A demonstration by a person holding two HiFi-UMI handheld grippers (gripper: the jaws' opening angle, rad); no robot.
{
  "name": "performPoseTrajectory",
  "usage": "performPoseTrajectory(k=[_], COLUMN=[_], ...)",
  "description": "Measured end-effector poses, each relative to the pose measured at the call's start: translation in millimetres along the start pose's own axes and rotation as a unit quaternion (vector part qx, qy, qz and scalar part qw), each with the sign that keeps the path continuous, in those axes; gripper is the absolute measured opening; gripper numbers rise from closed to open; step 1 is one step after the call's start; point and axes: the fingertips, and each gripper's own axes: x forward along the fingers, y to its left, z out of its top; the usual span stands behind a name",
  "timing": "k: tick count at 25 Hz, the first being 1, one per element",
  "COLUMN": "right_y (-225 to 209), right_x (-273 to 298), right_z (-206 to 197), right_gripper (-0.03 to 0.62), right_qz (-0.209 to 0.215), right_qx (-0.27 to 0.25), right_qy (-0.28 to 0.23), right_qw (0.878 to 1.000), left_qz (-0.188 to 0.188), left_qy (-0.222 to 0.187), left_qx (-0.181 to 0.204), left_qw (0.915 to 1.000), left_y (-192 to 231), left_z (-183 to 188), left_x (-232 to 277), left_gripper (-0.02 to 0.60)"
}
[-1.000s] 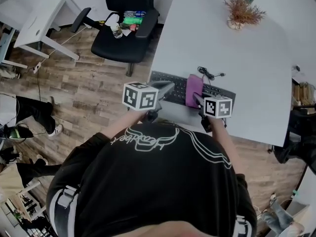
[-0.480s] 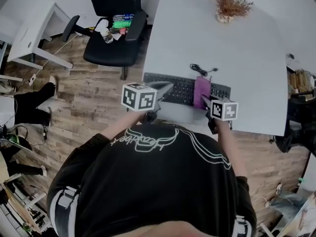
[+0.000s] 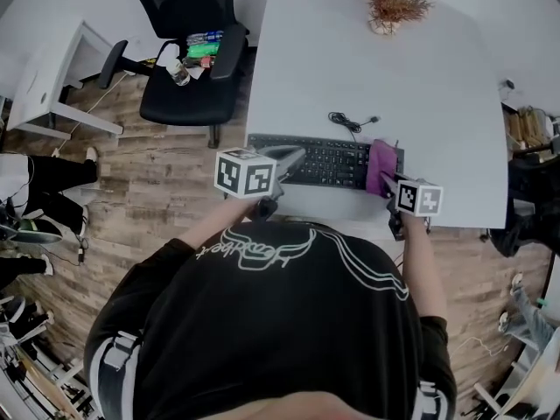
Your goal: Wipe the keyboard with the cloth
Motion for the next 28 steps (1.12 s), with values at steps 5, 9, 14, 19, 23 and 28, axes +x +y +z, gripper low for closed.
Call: performPoseTrajectory(k=[5,9,14,19,23,28], right_y=[-20,-37,-53,-48,-22,34], right_x=[-11,-20,-27,-31,-47,-91], right_z=[-7,-11,-17,-13,0,27], right_gripper=[0.049,0.049,0.049,0.049,0.049,0.049], right_qz=[-0.007,-0.013,-0.02,0.001,0.025,0.069], right_qx=[0.03,0.047,0.066,0.07,0.05,-0.007], right_qy=[-0.001,-0.004,-0.013,-0.039,-0.074,-0.154], right_qw=[1.0,0.999,0.997,0.997,0.996,0.986], left_qz=[-0.007,-0.009,-0.005,-0.006,0.001,0.001], left_qy=[0.005,0.007,0.014,0.006,-0.007,-0.036], left_qx=[0.002,0.003,0.009,0.016,0.02,0.024], left_qw=[1.0,0.9999,0.9998,0.9998,0.9998,0.999], left_y=[1,2,-1,-13,-26,-60], left_z=[2,5,2,4,2,-3], left_x=[5,10,15,10,-2,-21], left_gripper=[0.005,0.005,0.005,0.005,0.005,0.005])
